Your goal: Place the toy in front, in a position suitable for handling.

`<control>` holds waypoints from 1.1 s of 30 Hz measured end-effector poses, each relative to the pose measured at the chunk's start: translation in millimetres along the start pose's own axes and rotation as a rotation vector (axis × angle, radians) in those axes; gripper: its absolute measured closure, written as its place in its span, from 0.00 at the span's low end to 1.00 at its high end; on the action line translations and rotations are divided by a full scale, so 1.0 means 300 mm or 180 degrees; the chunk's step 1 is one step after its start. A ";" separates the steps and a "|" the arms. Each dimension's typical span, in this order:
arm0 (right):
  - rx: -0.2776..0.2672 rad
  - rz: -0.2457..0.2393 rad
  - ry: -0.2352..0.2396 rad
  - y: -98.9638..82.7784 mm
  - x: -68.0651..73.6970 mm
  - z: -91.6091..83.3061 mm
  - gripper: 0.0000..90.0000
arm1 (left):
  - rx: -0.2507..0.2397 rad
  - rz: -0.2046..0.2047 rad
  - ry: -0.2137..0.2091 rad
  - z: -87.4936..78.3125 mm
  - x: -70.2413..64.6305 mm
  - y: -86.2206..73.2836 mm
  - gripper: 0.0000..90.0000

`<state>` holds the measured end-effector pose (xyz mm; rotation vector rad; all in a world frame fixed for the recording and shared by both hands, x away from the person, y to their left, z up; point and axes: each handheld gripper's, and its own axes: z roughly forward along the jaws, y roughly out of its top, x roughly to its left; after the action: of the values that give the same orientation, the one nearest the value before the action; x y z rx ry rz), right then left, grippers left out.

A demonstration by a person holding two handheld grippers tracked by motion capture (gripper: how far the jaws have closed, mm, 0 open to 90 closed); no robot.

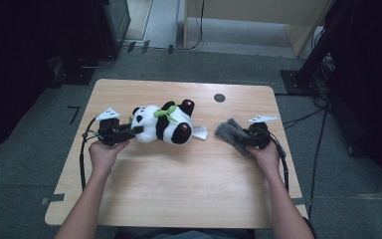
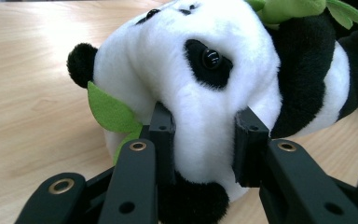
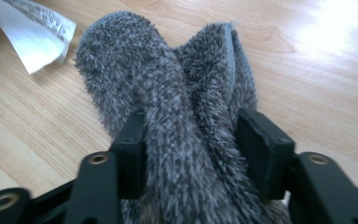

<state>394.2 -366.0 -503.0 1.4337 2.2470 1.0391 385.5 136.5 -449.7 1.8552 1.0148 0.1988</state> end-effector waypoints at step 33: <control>-0.0287 0.0027 0.0120 0.082 0.108 -0.199 0.79 | 0.0139 -0.0045 -0.0063 0.039 -0.212 -0.126 0.67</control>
<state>361.1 -356.6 -439.6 1.3988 2.1917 1.1638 330.1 89.8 -468.3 1.8855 1.0258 0.1507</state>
